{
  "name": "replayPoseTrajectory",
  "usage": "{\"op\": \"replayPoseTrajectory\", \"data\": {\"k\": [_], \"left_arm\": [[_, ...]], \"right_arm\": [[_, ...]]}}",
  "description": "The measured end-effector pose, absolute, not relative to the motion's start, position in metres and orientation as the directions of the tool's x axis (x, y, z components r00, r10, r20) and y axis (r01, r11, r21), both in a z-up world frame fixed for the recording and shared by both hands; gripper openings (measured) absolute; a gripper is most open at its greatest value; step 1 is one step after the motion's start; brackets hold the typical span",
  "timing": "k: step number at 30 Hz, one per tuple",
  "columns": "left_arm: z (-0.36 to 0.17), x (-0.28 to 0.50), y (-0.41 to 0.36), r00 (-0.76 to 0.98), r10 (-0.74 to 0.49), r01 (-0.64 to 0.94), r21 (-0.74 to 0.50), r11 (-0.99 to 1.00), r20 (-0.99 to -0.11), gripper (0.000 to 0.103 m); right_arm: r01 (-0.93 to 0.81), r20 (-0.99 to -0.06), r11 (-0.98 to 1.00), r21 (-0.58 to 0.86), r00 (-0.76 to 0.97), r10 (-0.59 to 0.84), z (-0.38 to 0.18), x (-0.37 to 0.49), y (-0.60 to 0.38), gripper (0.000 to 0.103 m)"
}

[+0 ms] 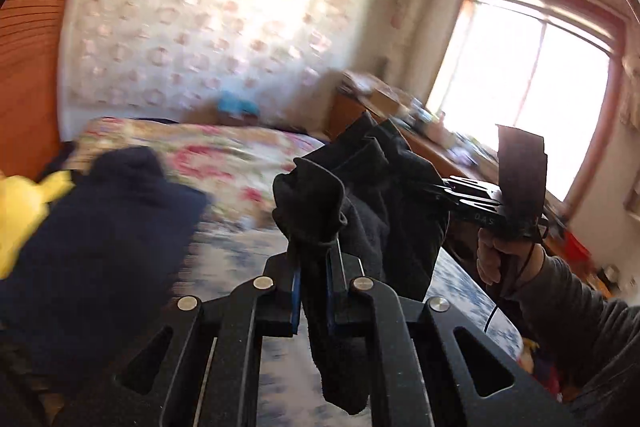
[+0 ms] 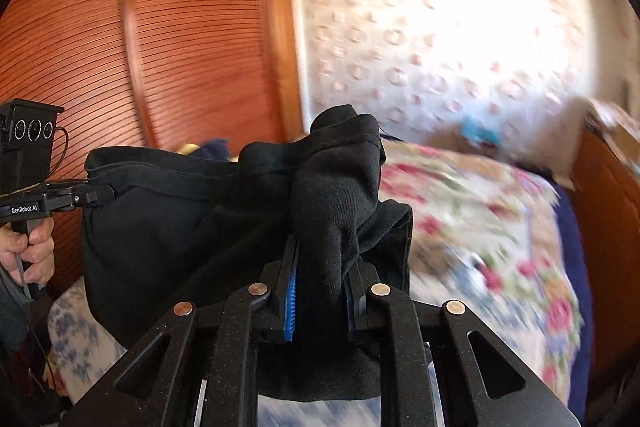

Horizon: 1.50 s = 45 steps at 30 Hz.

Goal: Fold small clothes
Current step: 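Lift the folded shirt with both grippers and carry it toward the clothes stack, then lower the folded shirt onto the clothes stack and open both grippers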

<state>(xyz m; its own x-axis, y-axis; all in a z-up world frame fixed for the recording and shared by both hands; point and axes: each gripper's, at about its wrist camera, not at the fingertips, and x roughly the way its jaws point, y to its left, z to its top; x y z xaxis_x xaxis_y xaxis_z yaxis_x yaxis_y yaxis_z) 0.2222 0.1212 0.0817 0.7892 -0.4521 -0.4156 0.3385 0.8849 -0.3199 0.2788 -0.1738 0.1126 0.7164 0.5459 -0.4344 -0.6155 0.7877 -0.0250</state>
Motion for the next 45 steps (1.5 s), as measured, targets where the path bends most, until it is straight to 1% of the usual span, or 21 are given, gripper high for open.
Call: {"op": "replayPoseTrajectory", "data": {"k": [5,8,9,11,13,16,19,20,21,22,23,24,26,27,28,30,34,35,36,43,45], "left_arm": [[0.088,0.205,0.2,0.864,-0.316,0.19,-0.327,0.926,-0.391,0.01],[0.087,0.2,0.242,0.89,-0.236,0.101,-0.335,0.937,-0.39,0.01],[0.082,0.2,0.258,0.894,-0.2,0.06,-0.336,0.94,-0.402,0.01],[0.071,0.209,0.275,0.888,-0.168,0.013,-0.342,0.94,-0.428,0.01],[0.046,0.222,0.293,0.866,-0.137,-0.042,-0.344,0.938,-0.481,0.01],[0.015,0.236,0.301,0.828,-0.128,-0.082,-0.344,0.935,-0.546,0.01],[0.001,0.239,0.302,0.82,-0.126,-0.088,-0.342,0.936,-0.558,0.01],[0.001,0.239,0.305,0.818,-0.126,-0.089,-0.34,0.936,-0.561,0.013],[0.002,0.241,0.304,0.817,-0.116,-0.092,-0.326,0.941,-0.565,0.015],[0.005,0.24,0.303,0.818,-0.095,-0.096,-0.298,0.95,-0.567,0.02],[0.01,0.234,0.301,0.821,-0.08,-0.097,-0.276,0.956,-0.565,0.03],[0.012,0.231,0.299,0.826,-0.07,-0.092,-0.256,0.962,-0.559,0.036],[0.017,0.229,0.298,0.839,-0.066,-0.078,-0.24,0.968,-0.541,0.057],[0.019,0.227,0.298,0.841,-0.062,-0.078,-0.234,0.969,-0.537,0.065],[0.023,0.224,0.296,0.85,-0.047,-0.082,-0.22,0.972,-0.525,0.079],[0.027,0.222,0.294,0.86,-0.022,-0.088,-0.191,0.978,-0.51,0.08],[0.037,0.211,0.273,0.873,-0.011,-0.068,-0.144,0.987,-0.488,0.081],[0.039,0.211,0.269,0.875,-0.012,-0.062,-0.137,0.989,-0.484,0.083],[0.041,0.207,0.261,0.879,-0.013,-0.055,-0.129,0.99,-0.477,0.085],[0.049,0.192,0.205,0.885,-0.051,0.002,-0.108,0.994,-0.462,0.085],[0.052,0.186,0.189,0.89,-0.06,0.021,-0.091,0.996,-0.453,0.085]], "right_arm": [[-0.725,-0.415,0.687,-0.043,0.638,0.648,0.135,0.32,-0.079,0.018],[-0.773,-0.421,0.633,-0.05,0.591,0.688,0.144,0.346,-0.026,0.018],[-0.784,-0.429,0.619,-0.052,0.577,0.695,0.144,0.357,-0.01,0.018],[-0.804,-0.46,0.591,-0.06,0.548,0.699,0.138,0.381,0.02,0.018],[-0.812,-0.501,0.581,-0.057,0.527,0.686,0.127,0.408,0.048,0.018],[-0.807,-0.561,0.585,-0.084,0.523,0.642,0.107,0.446,0.076,0.018],[-0.799,-0.586,0.593,-0.095,0.526,0.616,0.094,0.462,0.091,0.022],[-0.791,-0.584,0.604,-0.096,0.536,0.61,0.095,0.468,0.09,0.025],[-0.786,-0.581,0.612,-0.093,0.542,0.608,0.096,0.472,0.094,0.033],[-0.779,-0.58,0.62,-0.094,0.549,0.602,0.098,0.478,0.094,0.038],[-0.764,-0.577,0.637,-0.108,0.57,0.585,0.098,0.473,0.105,0.045],[-0.751,-0.571,0.649,-0.12,0.587,0.574,0.101,0.469,0.113,0.048],[-0.731,-0.549,0.67,-0.133,0.617,0.564,0.107,0.451,0.112,0.051],[-0.72,-0.531,0.679,-0.14,0.634,0.563,0.107,0.428,0.11,0.054],[-0.711,-0.511,0.688,-0.145,0.649,0.563,0.109,0.414,0.109,0.055],[-0.707,-0.483,0.694,-0.135,0.659,0.577,0.109,0.393,0.104,0.059],[-0.704,-0.468,0.703,-0.103,0.658,0.591,0.107,0.367,0.091,0.06],[-0.704,-0.467,0.704,-0.094,0.656,0.593,0.106,0.363,0.086,0.06],[-0.702,-0.466,0.707,-0.085,0.656,0.594,0.105,0.354,0.079,0.06],[-0.67,-0.448,0.741,-0.045,0.677,0.584,0.108,0.287,0.015,0.061],[-0.656,-0.438,0.754,-0.046,0.691,0.574,0.111,0.262,-0.003,0.063]]}}
